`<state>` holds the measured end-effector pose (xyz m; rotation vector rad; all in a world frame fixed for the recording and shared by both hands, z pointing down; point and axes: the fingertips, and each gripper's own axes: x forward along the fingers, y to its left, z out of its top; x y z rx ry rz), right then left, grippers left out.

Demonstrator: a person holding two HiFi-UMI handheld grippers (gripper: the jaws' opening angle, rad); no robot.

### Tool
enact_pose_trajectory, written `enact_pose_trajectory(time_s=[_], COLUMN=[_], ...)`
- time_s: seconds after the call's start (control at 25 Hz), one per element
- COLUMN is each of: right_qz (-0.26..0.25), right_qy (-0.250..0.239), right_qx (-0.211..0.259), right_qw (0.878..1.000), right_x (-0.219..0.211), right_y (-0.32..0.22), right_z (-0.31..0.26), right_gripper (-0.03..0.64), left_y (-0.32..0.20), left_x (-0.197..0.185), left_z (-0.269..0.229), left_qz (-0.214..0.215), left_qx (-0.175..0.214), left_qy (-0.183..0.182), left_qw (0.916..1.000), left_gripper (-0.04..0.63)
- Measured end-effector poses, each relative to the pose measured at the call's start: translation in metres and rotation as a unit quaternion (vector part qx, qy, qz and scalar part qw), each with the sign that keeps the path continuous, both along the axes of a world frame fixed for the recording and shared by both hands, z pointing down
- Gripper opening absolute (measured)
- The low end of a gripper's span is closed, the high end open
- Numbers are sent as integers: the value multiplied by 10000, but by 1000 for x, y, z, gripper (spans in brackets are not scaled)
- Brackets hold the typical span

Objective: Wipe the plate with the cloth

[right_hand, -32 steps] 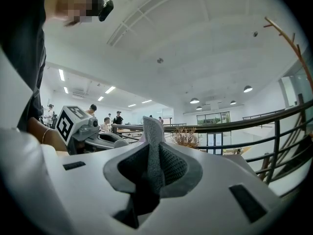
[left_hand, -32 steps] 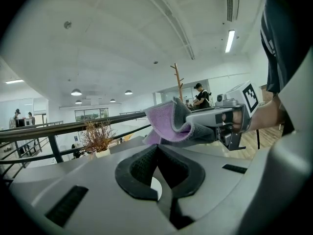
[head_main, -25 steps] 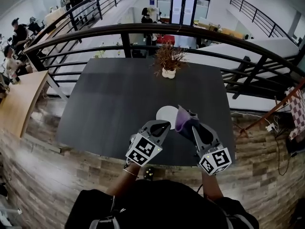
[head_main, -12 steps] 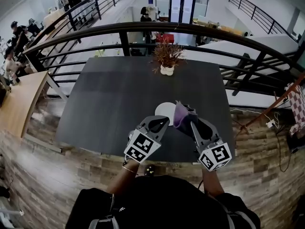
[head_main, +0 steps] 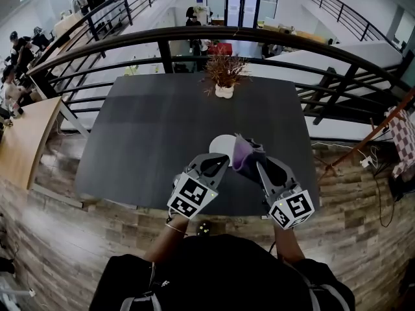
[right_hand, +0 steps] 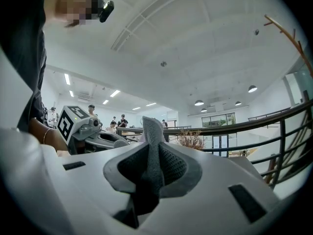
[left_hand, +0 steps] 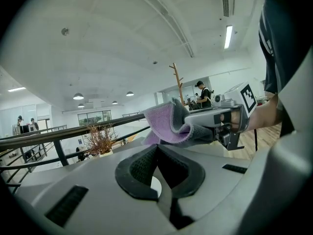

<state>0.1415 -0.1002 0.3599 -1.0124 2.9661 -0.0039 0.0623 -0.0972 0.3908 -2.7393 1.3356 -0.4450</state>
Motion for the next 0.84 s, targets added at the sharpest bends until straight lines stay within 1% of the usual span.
enact_pose_trajectory(time_s=[0.84], right_qz=[102], right_qy=[108], right_qx=[-15], right_qw=[9999], right_x=[-8], right_y=[10], right_z=[0], right_gripper=[60], left_y=[6], left_x=[-8], left_z=[2], left_qz=[83], left_qx=[-73], left_qy=[138], left_qw=[9998], left_gripper=[8])
